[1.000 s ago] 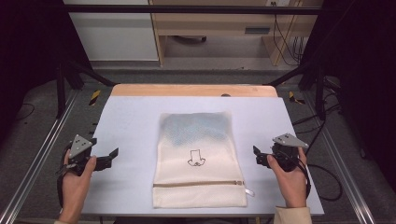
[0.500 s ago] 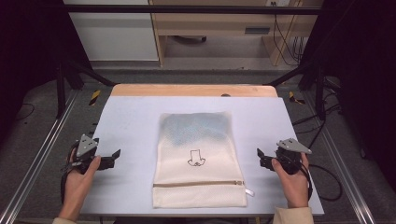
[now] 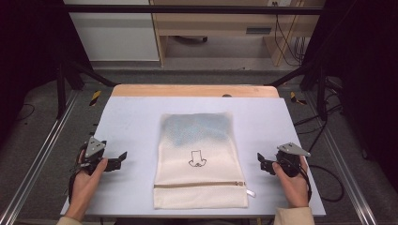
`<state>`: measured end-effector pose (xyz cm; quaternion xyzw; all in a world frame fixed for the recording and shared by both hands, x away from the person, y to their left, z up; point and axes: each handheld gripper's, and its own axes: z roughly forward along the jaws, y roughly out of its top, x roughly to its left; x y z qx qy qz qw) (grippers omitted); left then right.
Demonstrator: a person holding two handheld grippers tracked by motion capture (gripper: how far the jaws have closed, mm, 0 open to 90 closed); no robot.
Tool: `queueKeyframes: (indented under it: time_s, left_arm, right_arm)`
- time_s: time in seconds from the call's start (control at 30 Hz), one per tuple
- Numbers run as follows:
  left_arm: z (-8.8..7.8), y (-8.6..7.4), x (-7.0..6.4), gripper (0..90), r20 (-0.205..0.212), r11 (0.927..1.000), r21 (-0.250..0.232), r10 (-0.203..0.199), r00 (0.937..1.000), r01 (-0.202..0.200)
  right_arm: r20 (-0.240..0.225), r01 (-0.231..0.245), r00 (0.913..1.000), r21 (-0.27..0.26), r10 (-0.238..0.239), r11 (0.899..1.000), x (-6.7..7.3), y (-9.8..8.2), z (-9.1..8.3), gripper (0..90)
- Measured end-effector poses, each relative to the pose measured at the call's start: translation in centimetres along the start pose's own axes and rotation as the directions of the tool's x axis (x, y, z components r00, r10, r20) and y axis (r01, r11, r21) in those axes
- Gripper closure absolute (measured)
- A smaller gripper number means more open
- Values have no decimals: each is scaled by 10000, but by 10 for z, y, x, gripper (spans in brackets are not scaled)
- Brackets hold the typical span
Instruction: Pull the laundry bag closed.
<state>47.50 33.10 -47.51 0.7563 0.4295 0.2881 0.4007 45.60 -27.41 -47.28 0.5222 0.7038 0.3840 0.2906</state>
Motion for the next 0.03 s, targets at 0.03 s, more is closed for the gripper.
queueKeyframes:
  time_s: [0.03]
  left_arm:
    - [1, 0, -2, 43, 43, 9999, 22, 100, 9999, -100]
  right_arm:
    - [13, -78, 10000, 14, 78, 10000, -1, 0, 0, 100]
